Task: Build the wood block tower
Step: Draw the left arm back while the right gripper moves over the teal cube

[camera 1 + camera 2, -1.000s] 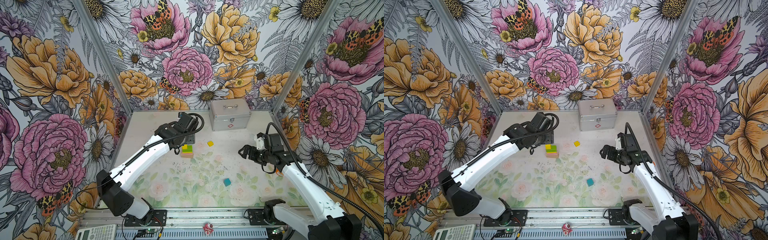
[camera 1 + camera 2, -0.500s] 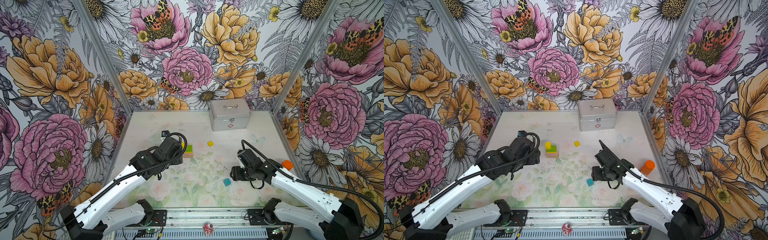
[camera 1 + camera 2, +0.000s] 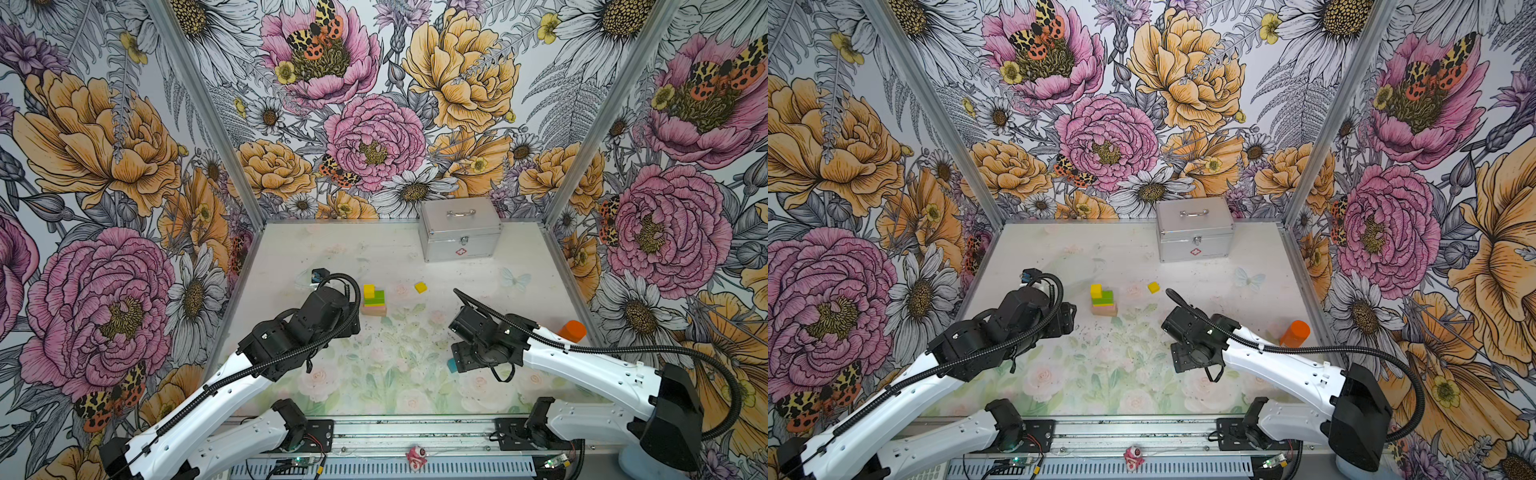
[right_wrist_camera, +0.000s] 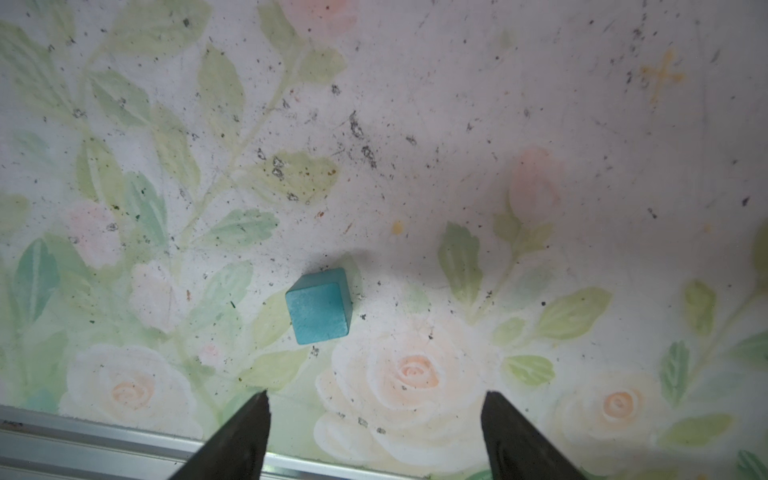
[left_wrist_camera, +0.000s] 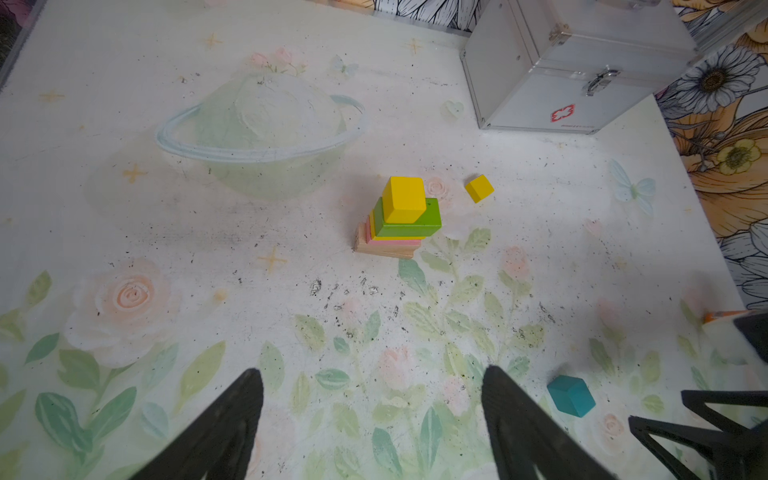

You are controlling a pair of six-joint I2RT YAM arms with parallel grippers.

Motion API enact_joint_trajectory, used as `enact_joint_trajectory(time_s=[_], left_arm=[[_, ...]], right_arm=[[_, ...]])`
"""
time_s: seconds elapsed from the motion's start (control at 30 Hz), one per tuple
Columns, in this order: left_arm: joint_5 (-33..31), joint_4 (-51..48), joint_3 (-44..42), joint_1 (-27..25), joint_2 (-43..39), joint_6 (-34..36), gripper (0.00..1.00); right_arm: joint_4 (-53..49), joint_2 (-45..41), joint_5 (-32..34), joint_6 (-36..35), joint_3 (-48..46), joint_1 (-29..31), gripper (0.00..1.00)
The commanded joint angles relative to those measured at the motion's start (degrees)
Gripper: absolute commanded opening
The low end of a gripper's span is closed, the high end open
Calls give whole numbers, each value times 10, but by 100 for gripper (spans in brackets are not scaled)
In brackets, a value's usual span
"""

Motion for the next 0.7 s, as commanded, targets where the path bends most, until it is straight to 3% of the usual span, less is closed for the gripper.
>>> enact_joint_trajectory(time_s=[0.0,0.17,0.67], left_arm=[[9,20,-12,-2,-11,11,84],[18,19,-11,1,-21,23,84],[40,18,-9,32,-38,38,85]], right_arm=[[-46,36,27,-9,14,11,84],[-75,90,57,19,12,15,84],[36,166,20,14,-5,22,85]])
